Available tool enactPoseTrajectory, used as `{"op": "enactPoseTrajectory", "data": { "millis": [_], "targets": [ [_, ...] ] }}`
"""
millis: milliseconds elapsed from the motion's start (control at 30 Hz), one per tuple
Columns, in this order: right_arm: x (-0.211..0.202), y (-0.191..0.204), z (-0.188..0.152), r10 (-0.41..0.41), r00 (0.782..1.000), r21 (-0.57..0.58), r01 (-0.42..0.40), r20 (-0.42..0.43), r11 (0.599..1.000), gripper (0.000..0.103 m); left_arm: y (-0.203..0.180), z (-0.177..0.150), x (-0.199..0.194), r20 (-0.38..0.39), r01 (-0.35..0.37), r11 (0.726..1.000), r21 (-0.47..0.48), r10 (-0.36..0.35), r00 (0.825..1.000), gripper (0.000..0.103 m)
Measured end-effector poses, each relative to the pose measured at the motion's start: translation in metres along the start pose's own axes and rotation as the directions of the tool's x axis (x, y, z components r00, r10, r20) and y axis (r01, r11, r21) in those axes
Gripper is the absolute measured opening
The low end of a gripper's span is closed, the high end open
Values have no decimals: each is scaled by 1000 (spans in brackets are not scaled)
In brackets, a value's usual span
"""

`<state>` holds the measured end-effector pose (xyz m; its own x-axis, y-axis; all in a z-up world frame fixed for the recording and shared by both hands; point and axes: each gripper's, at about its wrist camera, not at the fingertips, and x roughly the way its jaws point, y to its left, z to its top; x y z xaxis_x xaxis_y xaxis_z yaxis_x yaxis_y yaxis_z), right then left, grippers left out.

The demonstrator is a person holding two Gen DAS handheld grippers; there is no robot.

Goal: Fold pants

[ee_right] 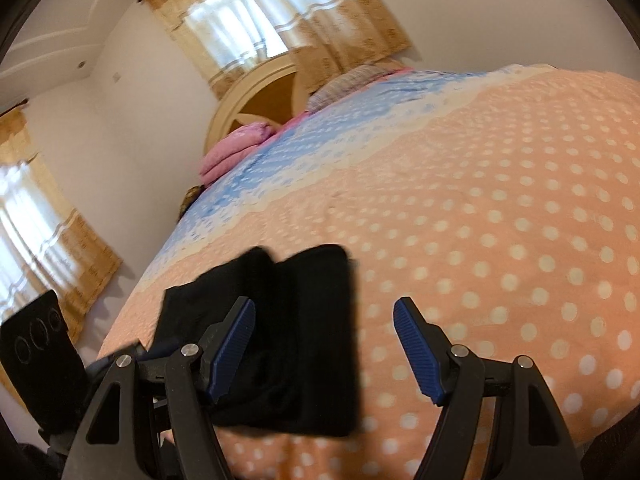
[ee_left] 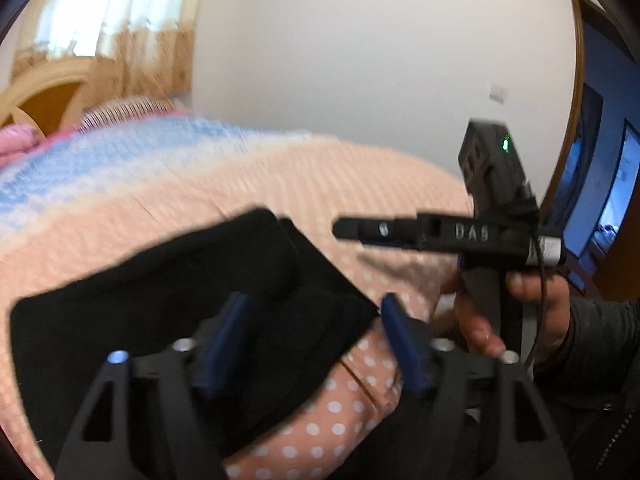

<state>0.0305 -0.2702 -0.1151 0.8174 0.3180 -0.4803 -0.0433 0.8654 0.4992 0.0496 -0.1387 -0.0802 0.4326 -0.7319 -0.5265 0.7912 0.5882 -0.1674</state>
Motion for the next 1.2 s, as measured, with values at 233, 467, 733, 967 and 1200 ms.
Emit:
{"op": "enactPoseTrajectory", "data": {
  "millis": [233,467,733,967,1200],
  "targets": [
    [21,28,-2,47,994,-91,-56,-95,994,73,37,-9,-36,68,-104,987,-125,113,991,91],
    [60,33,1,78,982,-38,-86,-172,996,65,95,-33,-45,25,-292,896,-334,318,948,101],
    [36,49,8,86,989,-102,-98,-119,990,12,115,-47,-44,-27,-347,838,-421,371,928,101],
    [39,9,14,-21,990,-21,18,-137,1000,12,111,-50,-29,-62,-406,847,-345,411,910,103],
    [42,-11,15,-10,988,49,18,-153,999,42,112,-56,-22,-105,-432,840,-327,422,901,103]
  ]
}}
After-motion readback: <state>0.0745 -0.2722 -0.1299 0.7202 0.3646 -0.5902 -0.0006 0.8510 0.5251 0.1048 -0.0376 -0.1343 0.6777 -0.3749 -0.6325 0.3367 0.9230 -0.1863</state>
